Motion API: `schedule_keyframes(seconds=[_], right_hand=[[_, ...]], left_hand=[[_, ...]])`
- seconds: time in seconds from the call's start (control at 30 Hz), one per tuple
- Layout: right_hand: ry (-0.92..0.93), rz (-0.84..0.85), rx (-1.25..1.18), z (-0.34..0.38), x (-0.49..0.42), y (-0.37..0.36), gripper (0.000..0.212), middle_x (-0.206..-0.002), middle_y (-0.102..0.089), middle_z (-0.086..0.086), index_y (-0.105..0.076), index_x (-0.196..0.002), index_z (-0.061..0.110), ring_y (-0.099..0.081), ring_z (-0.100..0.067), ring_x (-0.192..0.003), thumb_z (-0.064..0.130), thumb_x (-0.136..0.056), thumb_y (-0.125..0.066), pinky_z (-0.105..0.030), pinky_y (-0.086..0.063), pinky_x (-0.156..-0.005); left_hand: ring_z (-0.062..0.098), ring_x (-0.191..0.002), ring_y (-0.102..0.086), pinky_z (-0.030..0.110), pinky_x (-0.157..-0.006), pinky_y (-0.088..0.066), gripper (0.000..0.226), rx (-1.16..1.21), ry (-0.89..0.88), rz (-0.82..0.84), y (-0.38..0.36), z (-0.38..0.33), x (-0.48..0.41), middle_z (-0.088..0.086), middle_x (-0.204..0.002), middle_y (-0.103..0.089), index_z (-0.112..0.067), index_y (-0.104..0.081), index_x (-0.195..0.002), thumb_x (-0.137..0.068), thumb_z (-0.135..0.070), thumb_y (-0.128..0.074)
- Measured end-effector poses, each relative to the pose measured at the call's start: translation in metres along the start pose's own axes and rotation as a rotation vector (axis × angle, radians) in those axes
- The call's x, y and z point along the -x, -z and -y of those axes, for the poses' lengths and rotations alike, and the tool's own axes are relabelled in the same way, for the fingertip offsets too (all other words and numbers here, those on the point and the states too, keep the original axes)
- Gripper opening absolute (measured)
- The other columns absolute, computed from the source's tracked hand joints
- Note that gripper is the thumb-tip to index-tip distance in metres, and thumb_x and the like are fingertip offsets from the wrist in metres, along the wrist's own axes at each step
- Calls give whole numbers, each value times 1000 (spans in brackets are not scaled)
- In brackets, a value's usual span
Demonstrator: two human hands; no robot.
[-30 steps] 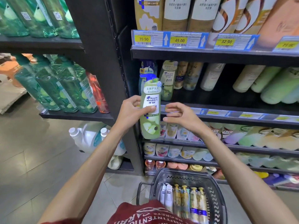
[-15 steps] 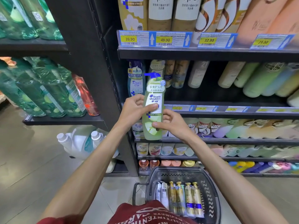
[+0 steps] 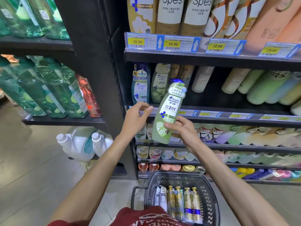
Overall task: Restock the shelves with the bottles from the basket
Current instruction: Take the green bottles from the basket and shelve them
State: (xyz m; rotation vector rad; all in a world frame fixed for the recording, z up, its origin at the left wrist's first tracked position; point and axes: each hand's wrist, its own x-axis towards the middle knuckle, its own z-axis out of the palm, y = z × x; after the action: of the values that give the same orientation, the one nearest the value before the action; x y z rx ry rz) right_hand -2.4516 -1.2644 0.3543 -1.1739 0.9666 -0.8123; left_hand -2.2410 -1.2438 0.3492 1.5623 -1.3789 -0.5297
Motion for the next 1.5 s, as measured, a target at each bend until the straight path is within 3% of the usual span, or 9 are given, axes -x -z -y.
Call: schedule_keyframes(seconds=[0.07, 0.17, 0.27, 0.37, 0.6, 0.87, 1.0, 1.2, 1.5], right_hand=[[2, -35, -52, 4, -3, 5, 43, -100, -78, -6, -68, -107, 13, -75, -19, -81, 21, -68, -85, -21, -54, -60], [24, -67, -93, 10, -8, 11, 44, -103, -77, -7, -66, -110, 12, -75, -24, -88, 15, -70, -85, -28, -58, -68], [42, -114, -119, 14, -15, 14, 54, -109, -76, -8, -62, -118, 11, -73, -28, -99, 13, -69, -86, -39, -59, -83], [69, -153, -190, 17, -23, 14, 60, -111, -75, -8, -59, -121, 11, -72, -26, -103, 13, -68, -88, -35, -59, -82], [89, -313, -319, 27, -45, 7, 51, -109, -75, -7, -57, -118, 15, -73, -22, -101, 8, -76, -84, -35, -60, -84], [155, -335, -354, 39, -70, -2, 50, -112, -74, -11, -58, -121, 8, -72, -22, -104, 1, -78, -82, -33, -59, -86], [189, -339, -243, 38, -82, -2, 54, -107, -76, -6, -61, -119, 9, -73, -20, -100, 1, -72, -86, -29, -60, -81], [192, -361, -50, 25, -96, -3, 54, -107, -75, -1, -64, -113, 16, -71, -16, -103, 9, -66, -90, -43, -56, -95], [219, -362, 103, 15, -94, 2, 59, -107, -75, 0, -62, -117, 9, -72, -10, -96, 9, -65, -91, -28, -58, -86]], left_hand=[[1, -105, -59, 18, -91, -45, 20, -139, -44, -13, -1, 15, -3, -15, -107, -68, -21, -67, -110, -100, -38, -61], [20, -118, -54, 33, -103, -42, 30, -337, -116, -7, -5, 33, -2, 2, -121, -65, -12, -65, -123, -99, -30, -64], [28, -115, -54, 44, -111, -39, 32, -513, -268, -68, -9, 43, 1, 7, -118, -63, -7, -63, -124, -95, -20, -69], [29, -119, -52, 54, -115, -35, 39, -577, -323, -96, -13, 49, -1, 10, -122, -58, -5, -62, -127, -90, -13, -72], [28, -119, -48, 41, -99, -49, 45, -570, -270, -55, -15, 53, -8, 10, -129, -54, -10, -57, -133, -90, -9, -72], [33, -116, -52, 45, -89, -56, 47, -626, -259, -75, -18, 51, -6, 15, -125, -55, -5, -59, -130, -86, -7, -76], [35, -111, -55, 45, -83, -57, 46, -648, -270, -90, -19, 50, -5, 17, -120, -57, -3, -61, -127, -84, -6, -78], [35, -105, -55, 45, -80, -57, 43, -676, -274, -110, -20, 53, -6, 16, -115, -58, -4, -63, -123, -84, -7, -79], [31, -96, -54, 38, -67, -57, 46, -711, -272, -155, -24, 55, -7, 12, -109, -56, -6, -61, -119, -79, -9, -83]])
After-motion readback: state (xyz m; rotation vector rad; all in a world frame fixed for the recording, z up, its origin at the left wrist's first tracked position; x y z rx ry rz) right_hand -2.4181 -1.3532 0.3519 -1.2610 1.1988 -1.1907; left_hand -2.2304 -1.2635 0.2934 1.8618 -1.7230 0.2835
